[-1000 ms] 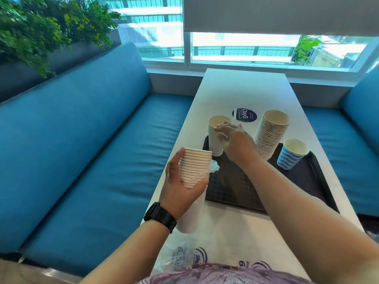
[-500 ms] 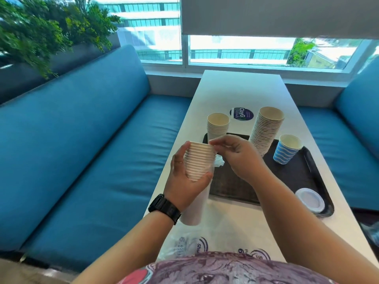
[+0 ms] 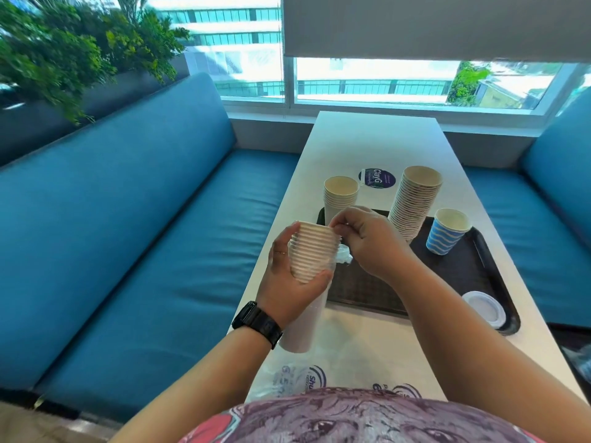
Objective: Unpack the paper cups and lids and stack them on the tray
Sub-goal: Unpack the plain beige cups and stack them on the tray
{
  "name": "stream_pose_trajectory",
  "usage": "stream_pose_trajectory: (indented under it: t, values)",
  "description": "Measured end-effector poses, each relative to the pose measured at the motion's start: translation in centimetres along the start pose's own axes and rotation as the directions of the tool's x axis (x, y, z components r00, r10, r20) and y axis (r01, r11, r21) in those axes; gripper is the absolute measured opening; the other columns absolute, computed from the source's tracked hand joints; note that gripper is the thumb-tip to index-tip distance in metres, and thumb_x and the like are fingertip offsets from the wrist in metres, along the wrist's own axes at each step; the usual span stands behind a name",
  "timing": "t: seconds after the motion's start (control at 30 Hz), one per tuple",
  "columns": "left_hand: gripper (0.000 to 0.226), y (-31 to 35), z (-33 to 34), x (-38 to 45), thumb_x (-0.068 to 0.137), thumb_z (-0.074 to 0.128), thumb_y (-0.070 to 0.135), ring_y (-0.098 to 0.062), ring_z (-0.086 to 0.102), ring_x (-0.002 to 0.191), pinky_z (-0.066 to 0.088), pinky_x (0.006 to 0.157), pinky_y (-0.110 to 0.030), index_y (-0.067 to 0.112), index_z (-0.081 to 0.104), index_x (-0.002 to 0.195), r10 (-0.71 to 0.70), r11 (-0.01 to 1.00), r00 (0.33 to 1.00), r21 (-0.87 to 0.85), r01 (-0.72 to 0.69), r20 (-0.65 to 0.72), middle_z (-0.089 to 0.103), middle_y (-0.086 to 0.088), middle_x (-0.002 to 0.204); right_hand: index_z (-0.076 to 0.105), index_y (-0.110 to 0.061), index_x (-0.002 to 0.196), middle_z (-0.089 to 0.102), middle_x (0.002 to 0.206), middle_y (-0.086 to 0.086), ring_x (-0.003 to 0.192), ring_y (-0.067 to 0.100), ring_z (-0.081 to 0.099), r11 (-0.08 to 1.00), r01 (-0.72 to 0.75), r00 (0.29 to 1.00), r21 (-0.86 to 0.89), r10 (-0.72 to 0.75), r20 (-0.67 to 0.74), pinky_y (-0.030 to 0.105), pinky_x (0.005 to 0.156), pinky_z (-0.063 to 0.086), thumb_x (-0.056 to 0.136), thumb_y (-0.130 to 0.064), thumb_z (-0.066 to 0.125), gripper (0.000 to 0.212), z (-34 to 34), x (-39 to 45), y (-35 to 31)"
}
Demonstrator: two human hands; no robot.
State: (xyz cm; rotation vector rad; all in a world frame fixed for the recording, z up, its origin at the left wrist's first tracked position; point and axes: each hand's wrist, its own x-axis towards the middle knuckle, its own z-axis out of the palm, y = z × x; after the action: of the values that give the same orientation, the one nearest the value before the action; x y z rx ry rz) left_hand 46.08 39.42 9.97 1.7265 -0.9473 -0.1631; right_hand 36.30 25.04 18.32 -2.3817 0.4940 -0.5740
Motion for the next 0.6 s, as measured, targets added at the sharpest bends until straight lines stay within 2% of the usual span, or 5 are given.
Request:
stream_pose_trajectory:
  t: [0.07,0.2,0.4,0.5,0.6]
  values:
    - [0.087,0.2,0.0,0.0,0.066,0.070,0.057,-0.015,0.063,0.101,0.056,0.077,-0.022,0.050,0.022,0.138,-0.002,1.000,1.000,-0.012,0.002,-0.004,0.048,-0.002,0.133,0.064,-0.020,0.095,0.054,0.092,-0.014,0.092,0.014,0.054,1.000,0.011,1.000,-0.013,-0.011,0.003,0.032,0.085,0.047,0.095,-0.011,0.054,0.013,0.2,0.1,-0.1]
    - [0.086,0.1,0.2,0.3,0.067,0.075,0.051,-0.022,0.063,0.108,0.056,0.086,-0.043,0.061,0.021,0.134,0.003,0.999,1.000,-0.042,-0.004,-0.030,0.051,-0.003,0.134,0.060,-0.018,0.094,0.050,0.091,-0.014,0.092,0.015,0.051,0.999,0.040,0.998,-0.027,-0.041,-0.041,0.033,0.085,0.043,0.095,-0.010,0.052,0.012,0.5,0.2,-0.1]
    - [0.086,0.0,0.5,0.0,0.066,0.073,0.055,-0.020,0.066,0.100,0.058,0.083,-0.044,0.064,0.019,0.132,-0.029,0.999,1.000,-0.035,0.029,0.008,0.052,-0.004,0.132,0.060,-0.019,0.110,0.058,0.111,-0.003,0.101,0.018,0.056,0.999,-0.046,0.981,-0.001,0.045,-0.188,0.033,0.085,0.045,0.096,-0.020,0.055,0.015,0.8,1.1,0.9]
    - [0.087,-0.2,0.5,0.0,0.066,0.073,0.055,-0.021,0.065,0.102,0.058,0.083,-0.045,0.063,0.019,0.134,-0.038,0.999,0.999,-0.030,0.038,0.007,0.050,-0.005,0.134,0.061,-0.022,0.117,0.056,0.119,-0.003,0.103,0.015,0.057,0.998,-0.056,0.989,0.038,0.060,-0.133,0.030,0.089,0.044,0.097,-0.022,0.055,0.021,0.8,1.2,1.3]
    - [0.088,-0.2,0.6,0.1,0.066,0.074,0.054,-0.022,0.065,0.104,0.058,0.083,-0.046,0.059,0.020,0.135,-0.042,0.998,0.999,-0.044,0.041,-0.007,0.048,-0.006,0.136,0.064,-0.025,0.108,0.054,0.114,-0.007,0.104,0.012,0.054,0.990,-0.065,0.996,0.128,0.071,-0.049,0.032,0.095,0.043,0.095,-0.019,0.058,0.015,1.1,1.2,2.0]
